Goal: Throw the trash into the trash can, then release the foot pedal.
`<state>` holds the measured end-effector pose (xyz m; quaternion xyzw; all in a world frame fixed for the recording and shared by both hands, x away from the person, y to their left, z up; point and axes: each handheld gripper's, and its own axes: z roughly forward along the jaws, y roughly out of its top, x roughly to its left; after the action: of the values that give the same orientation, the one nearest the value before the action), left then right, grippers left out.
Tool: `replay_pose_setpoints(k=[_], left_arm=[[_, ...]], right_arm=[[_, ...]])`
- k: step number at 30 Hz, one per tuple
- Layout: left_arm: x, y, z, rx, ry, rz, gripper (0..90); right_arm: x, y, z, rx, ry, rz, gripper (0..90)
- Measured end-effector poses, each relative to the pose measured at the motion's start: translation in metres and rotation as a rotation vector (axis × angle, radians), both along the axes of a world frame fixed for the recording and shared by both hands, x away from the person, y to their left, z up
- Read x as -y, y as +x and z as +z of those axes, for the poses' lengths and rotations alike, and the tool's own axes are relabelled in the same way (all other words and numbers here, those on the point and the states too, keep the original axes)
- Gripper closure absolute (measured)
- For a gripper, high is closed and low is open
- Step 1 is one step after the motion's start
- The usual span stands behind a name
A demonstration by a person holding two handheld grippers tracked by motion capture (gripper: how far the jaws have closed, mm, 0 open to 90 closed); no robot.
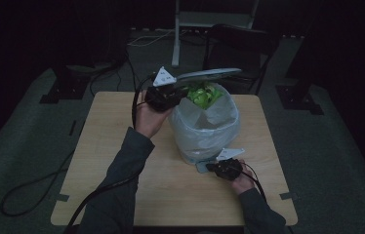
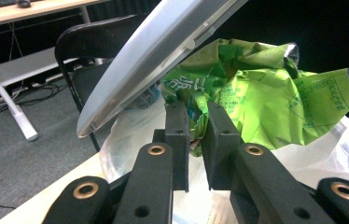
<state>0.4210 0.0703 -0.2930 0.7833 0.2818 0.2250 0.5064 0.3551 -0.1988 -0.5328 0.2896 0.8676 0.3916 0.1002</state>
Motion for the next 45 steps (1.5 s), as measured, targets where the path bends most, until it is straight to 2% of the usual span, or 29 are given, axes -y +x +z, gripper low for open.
replay_pose_setpoints(k=[3,5,8,24,33,45], left_arm=[[0.001,0.002,-0.001,-0.004,0.004,-0.002,79.8],[0.002,0.003,-0.003,-0.023,0.002,-0.006,71.0],[0.0,0.003,-0.004,-0.021,0.011,-0.002,67.7],[-0.029,-0.011,-0.002,0.018,-0.005,0.029,65.0],[-0.045,-0.013,-0.001,0.025,-0.028,0.056,63.7],[-0.052,-0.014,-0.005,0.018,-0.046,0.072,62.8]], right_arm=[[0.0,0.0,0.0,0.0,0.0,0.0,90.0],[0.0,0.0,0.0,0.0,0.0,0.0,90.0],[0.0,0.0,0.0,0.0,-0.001,0.0,90.0],[0.0,0.0,0.0,-0.004,0.003,-0.002,90.0],[0.0,0.0,0.0,-0.006,0.006,-0.001,90.0],[0.0,0.0,0.0,-0.006,0.005,-0.001,90.0]])
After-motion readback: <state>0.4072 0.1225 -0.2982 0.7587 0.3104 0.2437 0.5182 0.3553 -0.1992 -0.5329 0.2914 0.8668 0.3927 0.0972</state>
